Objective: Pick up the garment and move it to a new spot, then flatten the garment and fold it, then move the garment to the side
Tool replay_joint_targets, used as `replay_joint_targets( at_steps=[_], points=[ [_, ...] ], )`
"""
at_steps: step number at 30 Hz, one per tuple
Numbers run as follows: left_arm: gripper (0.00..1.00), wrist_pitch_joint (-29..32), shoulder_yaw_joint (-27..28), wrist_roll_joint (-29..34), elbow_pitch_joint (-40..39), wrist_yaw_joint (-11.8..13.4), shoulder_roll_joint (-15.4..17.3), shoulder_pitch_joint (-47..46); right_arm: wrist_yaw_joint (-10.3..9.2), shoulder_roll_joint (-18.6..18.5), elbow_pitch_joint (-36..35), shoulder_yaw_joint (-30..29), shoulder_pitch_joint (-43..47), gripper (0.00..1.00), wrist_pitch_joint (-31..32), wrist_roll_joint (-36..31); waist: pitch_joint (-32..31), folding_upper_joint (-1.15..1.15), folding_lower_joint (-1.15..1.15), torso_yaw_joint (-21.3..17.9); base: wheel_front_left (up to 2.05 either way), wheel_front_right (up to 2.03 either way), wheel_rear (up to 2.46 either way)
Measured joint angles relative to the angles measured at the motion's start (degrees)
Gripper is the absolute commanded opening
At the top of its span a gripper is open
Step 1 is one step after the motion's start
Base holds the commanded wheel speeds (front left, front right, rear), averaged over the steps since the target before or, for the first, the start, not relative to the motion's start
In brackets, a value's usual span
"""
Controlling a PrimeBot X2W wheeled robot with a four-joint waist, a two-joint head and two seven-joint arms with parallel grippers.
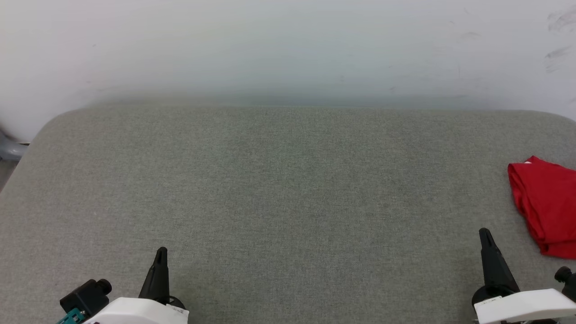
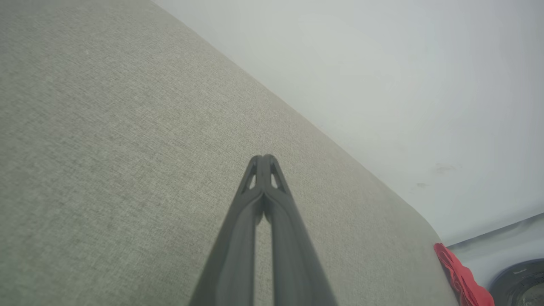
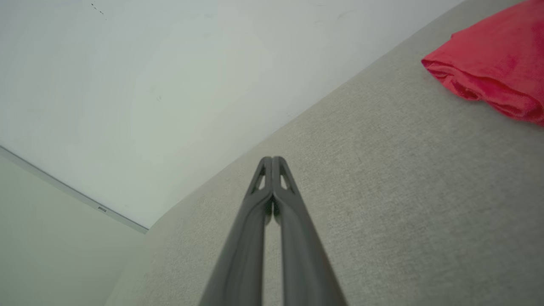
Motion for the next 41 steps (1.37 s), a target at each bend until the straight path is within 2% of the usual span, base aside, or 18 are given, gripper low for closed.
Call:
replay_joint_targets(
  at_steps=[19, 41],
  points=[
    [0.00, 3.39, 1.27, -14.51, 1.58, -1.04, -0.01, -2.31, -0.01, -0.11, 2.09, -0.25, -2.58, 0.00, 3.10, 13.90, -0.16, 0.00, 0.01, -0.22, 0.00, 0.00, 0.00],
    [0.00, 6.84, 2.69, -28.32, 3.03, -2.44, -0.07, -4.66, -0.02, -0.10, 4.09, -0.78, -4.81, 0.00, 6.48, 27.02, -0.35, 0.00, 0.00, -0.47, 0.00, 0.00, 0.00]
  ],
)
